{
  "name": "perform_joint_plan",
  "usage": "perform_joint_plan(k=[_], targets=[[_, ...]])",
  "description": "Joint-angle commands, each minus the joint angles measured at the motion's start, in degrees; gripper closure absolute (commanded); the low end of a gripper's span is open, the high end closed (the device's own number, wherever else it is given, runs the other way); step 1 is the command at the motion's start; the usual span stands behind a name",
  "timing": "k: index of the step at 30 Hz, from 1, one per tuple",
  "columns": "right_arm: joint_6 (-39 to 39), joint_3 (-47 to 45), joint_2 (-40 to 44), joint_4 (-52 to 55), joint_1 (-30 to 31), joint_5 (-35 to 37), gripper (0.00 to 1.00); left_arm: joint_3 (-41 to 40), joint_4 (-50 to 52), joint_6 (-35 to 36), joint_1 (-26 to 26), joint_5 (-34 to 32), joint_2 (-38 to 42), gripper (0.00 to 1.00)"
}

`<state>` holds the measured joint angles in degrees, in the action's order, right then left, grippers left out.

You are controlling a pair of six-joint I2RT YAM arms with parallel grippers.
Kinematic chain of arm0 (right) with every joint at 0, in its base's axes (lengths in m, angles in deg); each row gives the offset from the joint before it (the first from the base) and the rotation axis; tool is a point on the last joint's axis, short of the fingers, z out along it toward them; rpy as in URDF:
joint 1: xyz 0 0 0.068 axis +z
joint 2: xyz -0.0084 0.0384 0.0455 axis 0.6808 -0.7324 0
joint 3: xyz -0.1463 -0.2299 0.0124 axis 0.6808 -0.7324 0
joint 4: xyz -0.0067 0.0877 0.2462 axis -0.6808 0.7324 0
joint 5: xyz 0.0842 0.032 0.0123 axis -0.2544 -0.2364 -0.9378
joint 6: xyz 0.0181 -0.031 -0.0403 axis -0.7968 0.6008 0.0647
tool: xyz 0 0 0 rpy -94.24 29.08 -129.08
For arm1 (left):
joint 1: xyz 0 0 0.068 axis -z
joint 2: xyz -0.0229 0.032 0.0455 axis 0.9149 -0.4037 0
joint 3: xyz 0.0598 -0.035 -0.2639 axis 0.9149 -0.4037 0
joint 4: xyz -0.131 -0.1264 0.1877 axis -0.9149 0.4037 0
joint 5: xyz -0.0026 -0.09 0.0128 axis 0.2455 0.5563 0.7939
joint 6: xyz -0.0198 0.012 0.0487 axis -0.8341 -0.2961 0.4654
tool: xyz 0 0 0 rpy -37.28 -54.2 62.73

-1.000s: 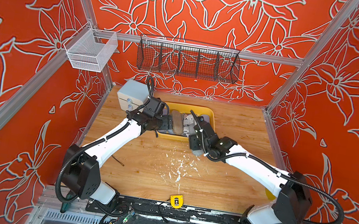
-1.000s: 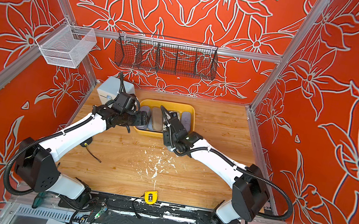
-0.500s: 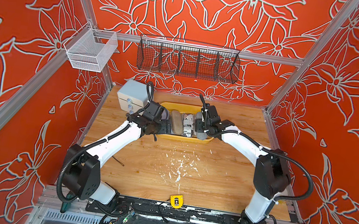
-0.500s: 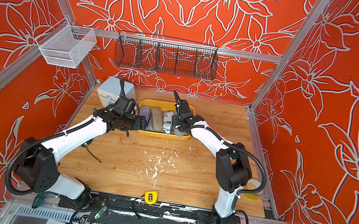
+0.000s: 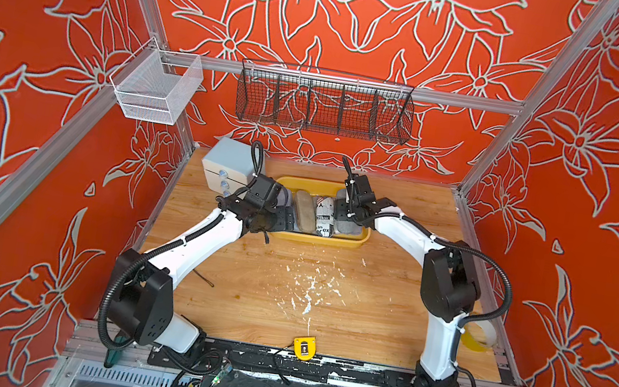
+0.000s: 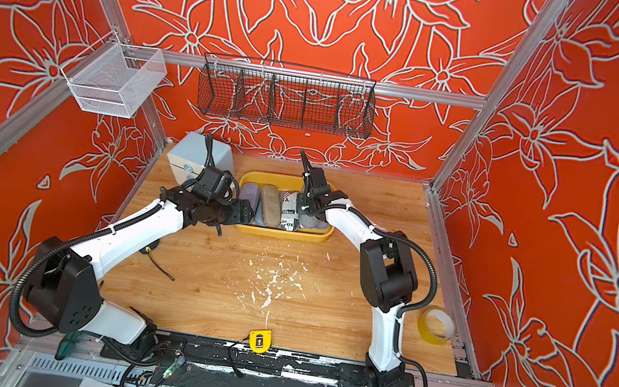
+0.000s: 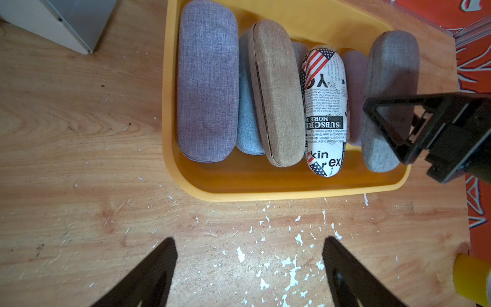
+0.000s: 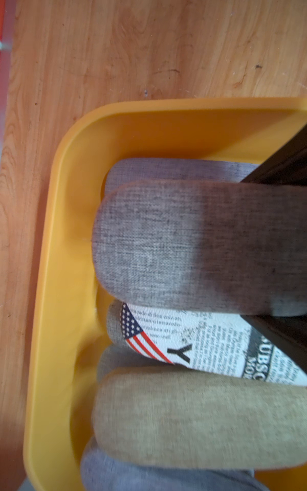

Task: Put the glasses cases into the storage boxes
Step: Place the glasses case in the storage box.

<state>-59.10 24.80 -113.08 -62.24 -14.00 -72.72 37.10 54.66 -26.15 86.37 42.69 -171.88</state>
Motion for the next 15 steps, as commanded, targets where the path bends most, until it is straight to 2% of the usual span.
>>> perform_joint_plan(k=[1,10,15], targets=[[0.50,1.47,-1.75,0.55,-0.41,-0.17,0.35,-0.16,-0.63,-0.22,-0.50,0.27,-0.28,0.13],[-0.20,1.34,-3.30,0.02,-0.72,-1.17,0.32,-0.24,-0.82,-0.36,-0.67,0.53,-1.18,0.13],[0.12,1.39,-2.70,-0.01,-0.84,-1.13,0.21,-0.42,-0.81,-0.43,-0.76,0.27,-1.52,0.13]])
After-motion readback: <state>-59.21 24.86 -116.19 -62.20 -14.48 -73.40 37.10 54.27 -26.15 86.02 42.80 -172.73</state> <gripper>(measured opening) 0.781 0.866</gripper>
